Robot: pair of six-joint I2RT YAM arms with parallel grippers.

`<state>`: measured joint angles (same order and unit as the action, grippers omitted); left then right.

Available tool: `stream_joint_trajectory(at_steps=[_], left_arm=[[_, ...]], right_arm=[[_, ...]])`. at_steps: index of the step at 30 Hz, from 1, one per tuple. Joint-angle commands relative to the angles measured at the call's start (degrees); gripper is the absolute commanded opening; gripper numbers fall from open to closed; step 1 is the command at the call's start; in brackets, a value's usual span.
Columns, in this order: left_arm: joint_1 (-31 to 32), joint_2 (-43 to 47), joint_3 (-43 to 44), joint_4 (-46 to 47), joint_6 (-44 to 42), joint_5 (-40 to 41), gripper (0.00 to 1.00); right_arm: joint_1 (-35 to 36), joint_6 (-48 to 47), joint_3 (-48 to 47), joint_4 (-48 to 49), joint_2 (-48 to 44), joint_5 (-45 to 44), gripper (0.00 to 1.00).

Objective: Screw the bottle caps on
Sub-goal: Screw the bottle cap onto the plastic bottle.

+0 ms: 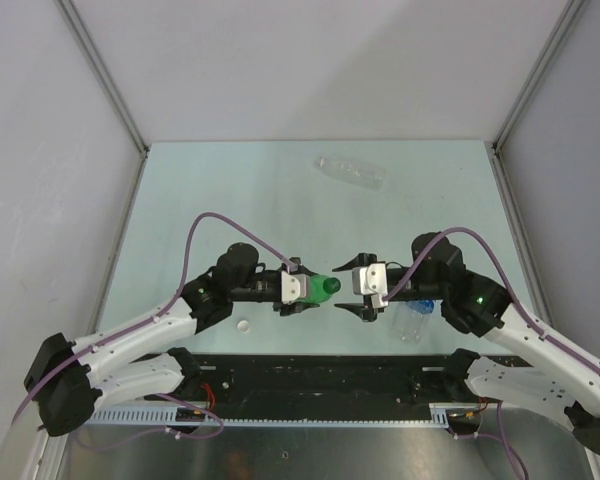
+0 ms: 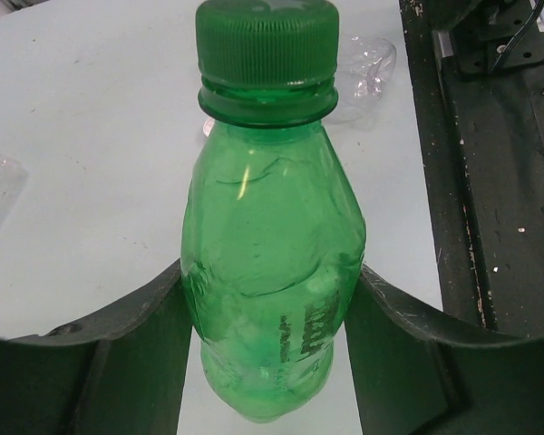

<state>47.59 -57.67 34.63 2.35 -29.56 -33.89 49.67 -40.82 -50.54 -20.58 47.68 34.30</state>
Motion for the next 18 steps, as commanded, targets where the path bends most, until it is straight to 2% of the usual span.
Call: stream_joint_trajectory(at_steps=[1,10,18], left_arm=[[-0.22,1.33,2.78,0.72,-0.89,-1.24,0.00],[-0.26,1.36,3.23,0.73,-0.93,-1.64,0.00],[-0.24,0.47,3.60,0.73,-0.74,-1.71,0.00]], right_arm=[[0.41,2.01,-0.43,3.20,-0.10,1.99,0.66],[0.67,2.95,-0.43,3.63,1.15,1.22,0.62],[0.68,4.63,-0.43,4.43,1.28,1.18,0.46]])
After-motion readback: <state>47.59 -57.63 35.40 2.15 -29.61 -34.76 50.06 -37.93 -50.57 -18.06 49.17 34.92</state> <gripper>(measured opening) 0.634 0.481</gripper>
